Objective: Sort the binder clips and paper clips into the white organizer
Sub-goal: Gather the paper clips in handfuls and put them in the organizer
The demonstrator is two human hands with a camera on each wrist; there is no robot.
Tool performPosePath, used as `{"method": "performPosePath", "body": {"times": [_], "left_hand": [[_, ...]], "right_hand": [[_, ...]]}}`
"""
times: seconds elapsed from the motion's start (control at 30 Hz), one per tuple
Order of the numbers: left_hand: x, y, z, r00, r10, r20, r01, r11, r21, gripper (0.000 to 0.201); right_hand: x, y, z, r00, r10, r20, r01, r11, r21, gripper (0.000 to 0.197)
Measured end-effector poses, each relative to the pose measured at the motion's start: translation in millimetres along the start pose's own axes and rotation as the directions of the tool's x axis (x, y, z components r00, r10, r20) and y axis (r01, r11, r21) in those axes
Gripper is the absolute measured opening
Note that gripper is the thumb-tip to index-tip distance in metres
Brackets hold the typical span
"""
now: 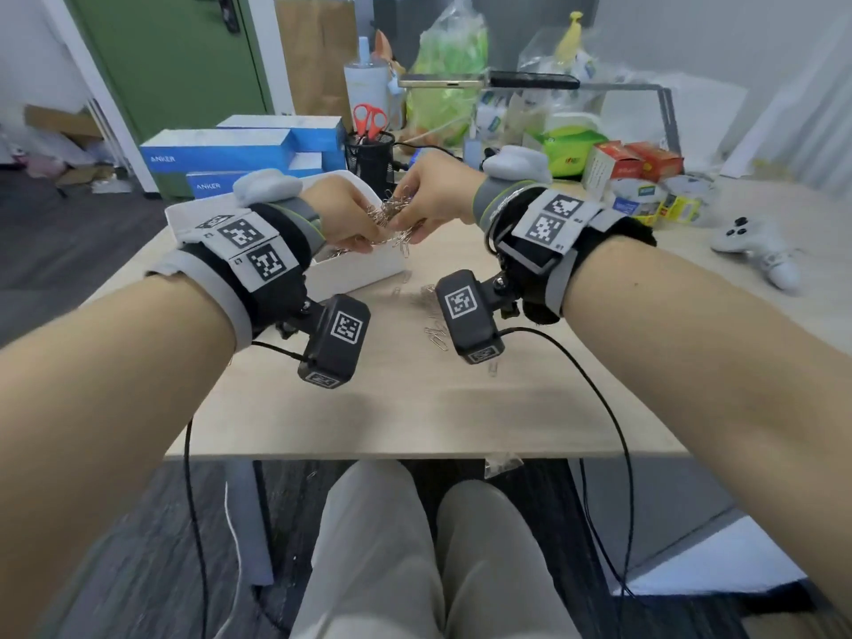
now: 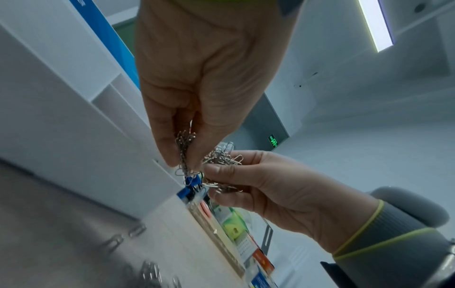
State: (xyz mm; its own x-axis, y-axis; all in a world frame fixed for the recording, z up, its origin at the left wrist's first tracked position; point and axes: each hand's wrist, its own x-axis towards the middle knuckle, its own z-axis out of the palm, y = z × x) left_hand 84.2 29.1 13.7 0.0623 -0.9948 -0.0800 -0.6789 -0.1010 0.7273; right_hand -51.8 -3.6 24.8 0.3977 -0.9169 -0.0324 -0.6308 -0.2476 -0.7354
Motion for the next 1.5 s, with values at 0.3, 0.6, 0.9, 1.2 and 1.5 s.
{"method": "performPosePath", "body": {"times": [0.3, 0.6, 0.9, 1.2, 1.5], "left_hand": [[15.1, -19.2, -17.9, 0.995, -0.085, -0.056, 0.094, 0.981, 0.171, 0.016], [17.0, -19.4, -17.9, 0.991, -0.034, -0.126, 0.074, 0.94, 0.333, 0.036], [11.7, -21.3, -21.3, 0.989, -0.058, -0.139, 0.102, 0.937, 0.334, 0.027], [0.0, -19.0, -20.0, 0.979, -0.116, -0.166, 0.167, 0.926, 0.338, 0.021], [-32.4, -7.3, 16.1, 0.994, -0.108, -0.003, 0.099, 0.905, 0.414, 0.028]], "right_hand": [[45.7, -6.2, 23.6, 1.0, -0.014, 0.026, 0.014, 1.0, -0.027, 0.024], [51.3, -5.0, 32.4, 0.999, -0.051, -0.018, 0.049, 0.996, -0.075, 0.034], [45.1, -8.5, 37.2, 0.993, -0.083, 0.089, 0.091, 0.992, -0.091, 0.03], [33.5, -8.3, 33.9, 0.986, -0.162, 0.035, 0.165, 0.955, -0.246, 0.029], [4.9, 28.4, 16.6, 0.967, -0.104, -0.233, 0.019, 0.94, -0.341, 0.034]]}}
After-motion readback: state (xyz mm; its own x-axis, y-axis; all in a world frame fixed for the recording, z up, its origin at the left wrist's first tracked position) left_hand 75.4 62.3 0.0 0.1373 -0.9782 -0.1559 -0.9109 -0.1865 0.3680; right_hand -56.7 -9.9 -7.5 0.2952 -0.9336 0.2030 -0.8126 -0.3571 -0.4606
